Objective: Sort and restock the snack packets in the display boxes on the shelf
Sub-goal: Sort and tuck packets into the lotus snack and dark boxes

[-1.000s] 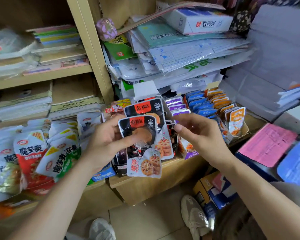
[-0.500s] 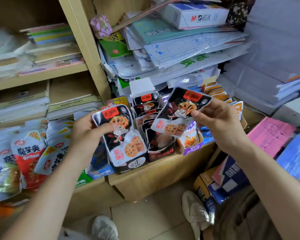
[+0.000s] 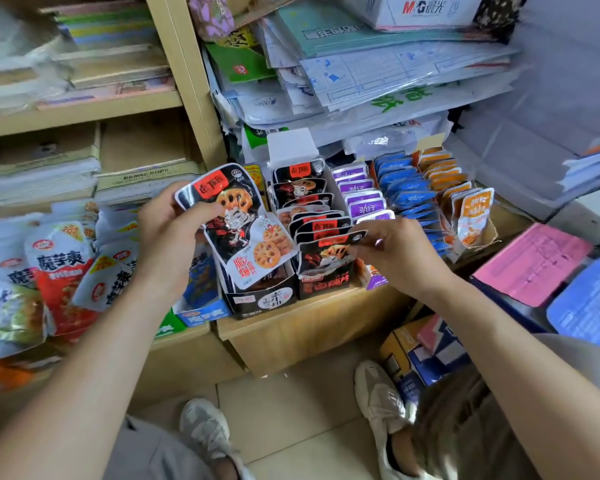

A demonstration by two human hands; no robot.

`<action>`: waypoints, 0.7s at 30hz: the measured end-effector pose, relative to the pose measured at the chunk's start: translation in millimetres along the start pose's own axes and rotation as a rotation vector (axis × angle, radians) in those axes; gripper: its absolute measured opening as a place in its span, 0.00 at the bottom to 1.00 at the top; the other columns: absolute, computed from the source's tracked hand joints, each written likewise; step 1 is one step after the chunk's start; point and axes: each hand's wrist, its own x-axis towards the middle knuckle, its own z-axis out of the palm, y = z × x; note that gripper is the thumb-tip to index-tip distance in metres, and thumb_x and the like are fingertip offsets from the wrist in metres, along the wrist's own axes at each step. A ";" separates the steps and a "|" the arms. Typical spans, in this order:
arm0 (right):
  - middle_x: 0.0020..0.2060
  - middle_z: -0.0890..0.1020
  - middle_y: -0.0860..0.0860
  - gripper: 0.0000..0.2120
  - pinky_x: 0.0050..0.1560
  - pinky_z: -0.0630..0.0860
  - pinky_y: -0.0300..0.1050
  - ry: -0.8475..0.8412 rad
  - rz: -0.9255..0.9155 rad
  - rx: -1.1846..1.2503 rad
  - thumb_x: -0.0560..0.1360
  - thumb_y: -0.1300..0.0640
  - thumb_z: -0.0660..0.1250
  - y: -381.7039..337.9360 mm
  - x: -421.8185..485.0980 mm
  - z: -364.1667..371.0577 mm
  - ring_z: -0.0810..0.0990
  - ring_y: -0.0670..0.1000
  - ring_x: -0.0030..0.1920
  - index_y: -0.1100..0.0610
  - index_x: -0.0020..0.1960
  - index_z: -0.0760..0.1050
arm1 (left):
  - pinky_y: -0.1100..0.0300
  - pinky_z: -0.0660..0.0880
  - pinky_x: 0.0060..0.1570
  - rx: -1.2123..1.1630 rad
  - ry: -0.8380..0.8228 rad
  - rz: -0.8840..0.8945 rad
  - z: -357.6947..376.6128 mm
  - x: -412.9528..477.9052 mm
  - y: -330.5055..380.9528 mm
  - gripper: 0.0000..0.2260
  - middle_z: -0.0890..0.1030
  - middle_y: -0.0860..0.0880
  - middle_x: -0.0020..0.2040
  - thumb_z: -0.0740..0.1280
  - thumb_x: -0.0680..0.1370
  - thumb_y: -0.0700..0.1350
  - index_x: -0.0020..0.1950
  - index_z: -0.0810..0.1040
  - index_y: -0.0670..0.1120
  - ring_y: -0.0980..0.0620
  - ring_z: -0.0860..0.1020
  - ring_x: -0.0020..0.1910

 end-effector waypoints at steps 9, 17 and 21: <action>0.40 0.80 0.43 0.11 0.40 0.77 0.39 0.012 0.030 -0.101 0.75 0.58 0.75 -4.4 -2.4 13.4 0.79 0.43 0.38 0.56 0.56 0.81 | 0.53 0.73 0.44 -0.183 -0.003 0.146 5.0 -2.6 6.1 0.07 0.80 0.48 0.38 0.69 0.67 0.40 0.41 0.83 0.50 0.45 0.78 0.42; 0.43 0.86 0.45 0.06 0.45 0.80 0.35 0.148 -0.071 0.035 0.74 0.58 0.76 -10.4 -0.6 6.2 0.83 0.44 0.42 0.55 0.51 0.86 | 0.61 0.76 0.41 -0.115 -0.136 0.233 12.4 -10.3 8.4 0.10 0.81 0.51 0.38 0.65 0.71 0.37 0.43 0.81 0.50 0.50 0.80 0.40; 0.41 0.87 0.48 0.05 0.43 0.80 0.35 0.187 -0.018 0.032 0.74 0.58 0.77 -6.4 14.6 13.0 0.82 0.42 0.38 0.55 0.50 0.87 | 0.59 0.74 0.41 -0.007 -0.193 0.248 14.5 -15.7 4.6 0.07 0.81 0.52 0.39 0.71 0.69 0.46 0.46 0.82 0.53 0.49 0.79 0.42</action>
